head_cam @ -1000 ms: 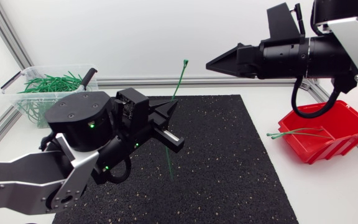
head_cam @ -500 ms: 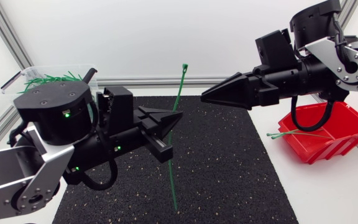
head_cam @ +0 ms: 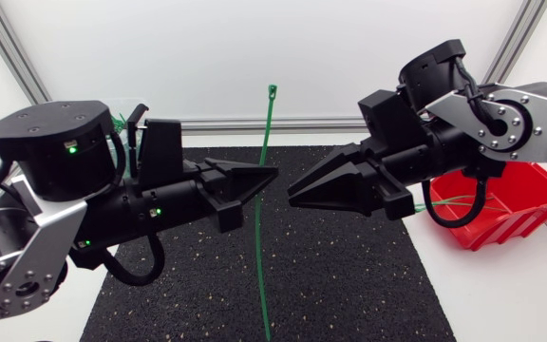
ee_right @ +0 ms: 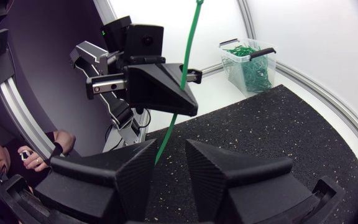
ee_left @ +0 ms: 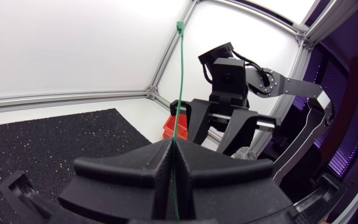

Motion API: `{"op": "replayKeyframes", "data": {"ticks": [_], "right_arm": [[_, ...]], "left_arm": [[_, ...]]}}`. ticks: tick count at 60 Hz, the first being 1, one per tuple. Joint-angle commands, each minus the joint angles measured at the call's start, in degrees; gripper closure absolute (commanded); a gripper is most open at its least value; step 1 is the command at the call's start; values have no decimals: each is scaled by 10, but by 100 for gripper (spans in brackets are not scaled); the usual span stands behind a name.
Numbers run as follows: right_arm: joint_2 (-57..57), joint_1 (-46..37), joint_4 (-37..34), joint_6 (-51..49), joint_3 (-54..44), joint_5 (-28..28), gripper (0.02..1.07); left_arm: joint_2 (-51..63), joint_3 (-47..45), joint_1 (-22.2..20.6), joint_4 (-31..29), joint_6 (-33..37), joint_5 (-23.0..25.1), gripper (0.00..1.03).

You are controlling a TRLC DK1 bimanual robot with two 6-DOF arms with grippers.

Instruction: Take a green cable tie from the red box, thread the tail through the head to close it, then place it in the transparent bin on the left.

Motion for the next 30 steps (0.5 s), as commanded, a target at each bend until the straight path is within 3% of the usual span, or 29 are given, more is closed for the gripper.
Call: {"op": "replayKeyframes", "data": {"ticks": [1,30], "right_arm": [[12,15,-2,-20,-17,-2,69],[26,64,44,-7,-24,25,70]], "left_arm": [[-10,18,-2,-5,-23,8,99],[-9,24,-28,-17,-50,19,99]]}}
